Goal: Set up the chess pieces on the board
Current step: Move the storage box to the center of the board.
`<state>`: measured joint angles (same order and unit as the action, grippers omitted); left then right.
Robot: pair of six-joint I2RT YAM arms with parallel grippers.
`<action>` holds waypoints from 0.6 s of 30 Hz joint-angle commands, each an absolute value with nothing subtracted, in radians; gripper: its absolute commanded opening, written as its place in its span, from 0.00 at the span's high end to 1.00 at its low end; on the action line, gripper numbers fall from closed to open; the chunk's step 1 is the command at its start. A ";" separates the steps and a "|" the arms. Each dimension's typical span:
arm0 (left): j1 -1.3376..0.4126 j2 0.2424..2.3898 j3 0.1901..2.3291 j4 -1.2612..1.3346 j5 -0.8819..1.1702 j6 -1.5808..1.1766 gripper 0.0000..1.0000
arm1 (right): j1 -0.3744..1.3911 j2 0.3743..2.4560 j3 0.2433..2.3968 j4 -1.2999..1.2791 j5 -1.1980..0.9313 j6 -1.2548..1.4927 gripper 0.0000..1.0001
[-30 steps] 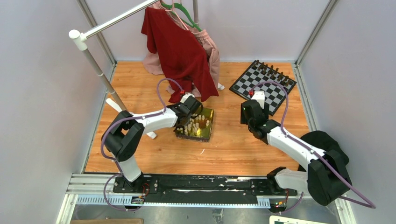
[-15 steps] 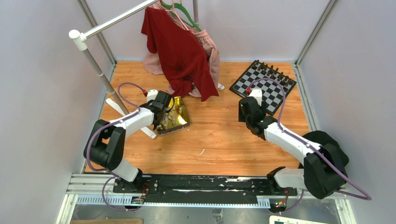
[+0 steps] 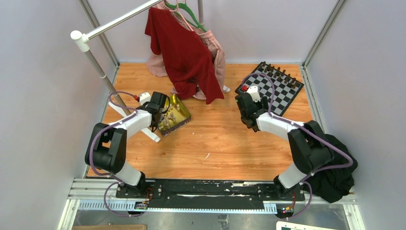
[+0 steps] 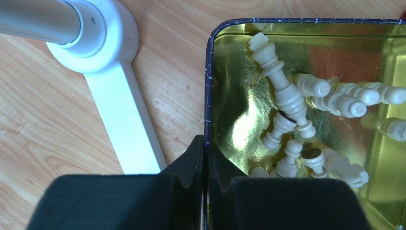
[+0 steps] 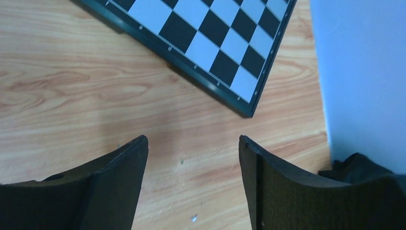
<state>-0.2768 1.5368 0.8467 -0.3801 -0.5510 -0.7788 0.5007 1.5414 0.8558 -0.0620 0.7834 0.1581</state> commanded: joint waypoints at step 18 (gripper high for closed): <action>-0.183 1.607 0.847 -0.276 -0.412 -0.922 0.86 | 0.448 1.836 1.008 0.245 0.893 -0.268 0.27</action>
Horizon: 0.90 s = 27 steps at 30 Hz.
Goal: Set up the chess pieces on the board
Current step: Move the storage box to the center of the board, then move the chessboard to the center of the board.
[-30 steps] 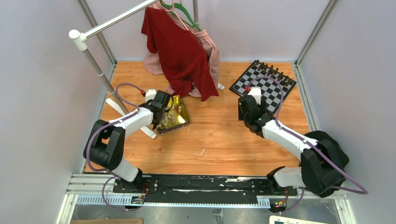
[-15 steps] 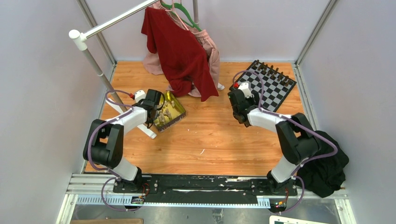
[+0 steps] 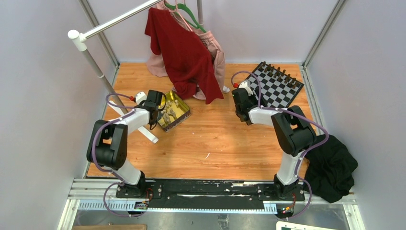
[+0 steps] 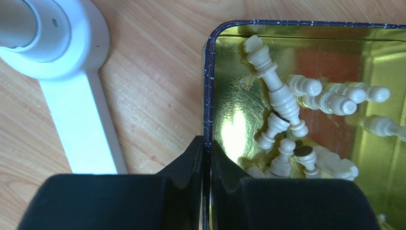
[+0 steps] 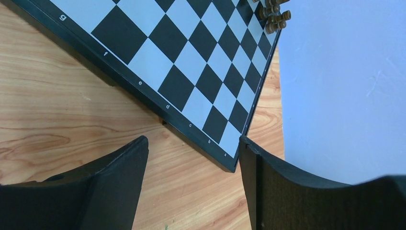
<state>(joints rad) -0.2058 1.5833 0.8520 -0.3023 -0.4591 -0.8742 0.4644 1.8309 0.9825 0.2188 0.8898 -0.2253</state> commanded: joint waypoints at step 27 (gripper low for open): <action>-0.212 1.327 0.715 -0.241 -0.288 -0.945 0.39 | 0.403 1.992 1.176 0.101 0.840 -0.328 0.27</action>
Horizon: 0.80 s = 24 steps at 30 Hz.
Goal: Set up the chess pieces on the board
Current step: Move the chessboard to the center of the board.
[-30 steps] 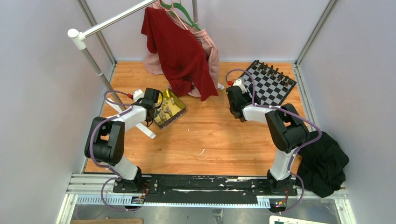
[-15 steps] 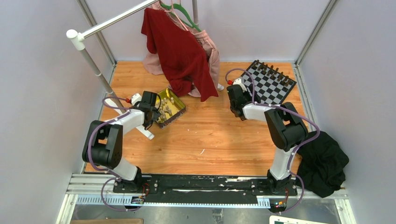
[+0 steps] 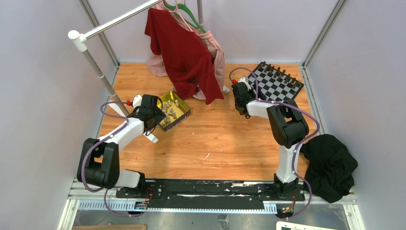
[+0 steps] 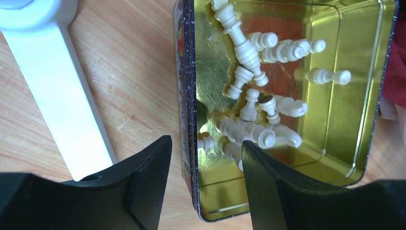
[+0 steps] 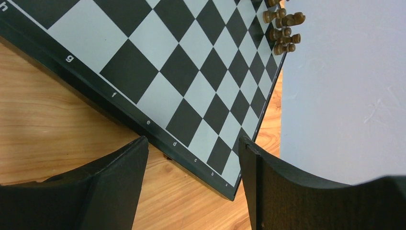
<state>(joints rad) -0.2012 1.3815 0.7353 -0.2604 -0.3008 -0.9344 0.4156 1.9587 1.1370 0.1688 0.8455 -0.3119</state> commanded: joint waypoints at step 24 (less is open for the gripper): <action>-0.238 1.228 0.670 -0.207 -0.285 -0.965 0.40 | 0.370 2.082 1.282 -0.053 0.779 -0.344 0.69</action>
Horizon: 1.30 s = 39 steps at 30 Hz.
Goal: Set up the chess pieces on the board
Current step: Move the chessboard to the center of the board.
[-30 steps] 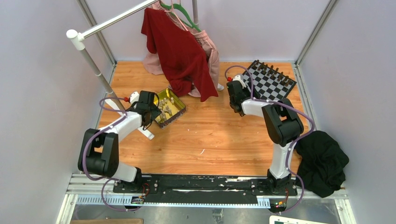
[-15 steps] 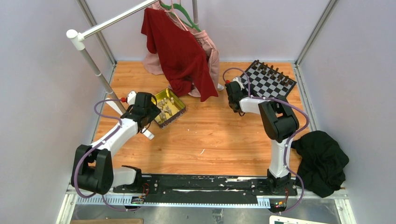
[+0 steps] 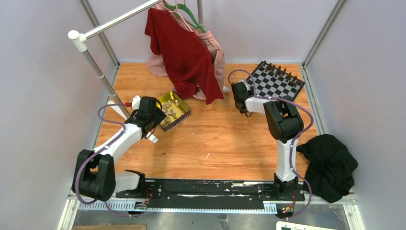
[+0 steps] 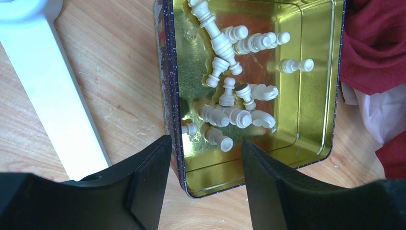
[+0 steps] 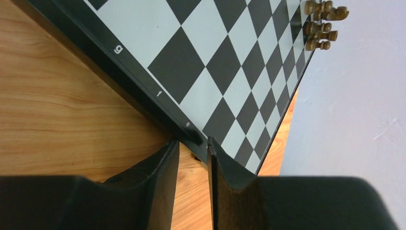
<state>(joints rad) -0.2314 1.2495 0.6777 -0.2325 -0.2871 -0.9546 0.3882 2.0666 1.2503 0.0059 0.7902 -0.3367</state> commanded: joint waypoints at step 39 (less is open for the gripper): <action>-0.305 1.057 0.634 -0.262 -0.320 -0.981 0.41 | 0.623 1.898 1.089 -0.275 0.715 -0.152 1.00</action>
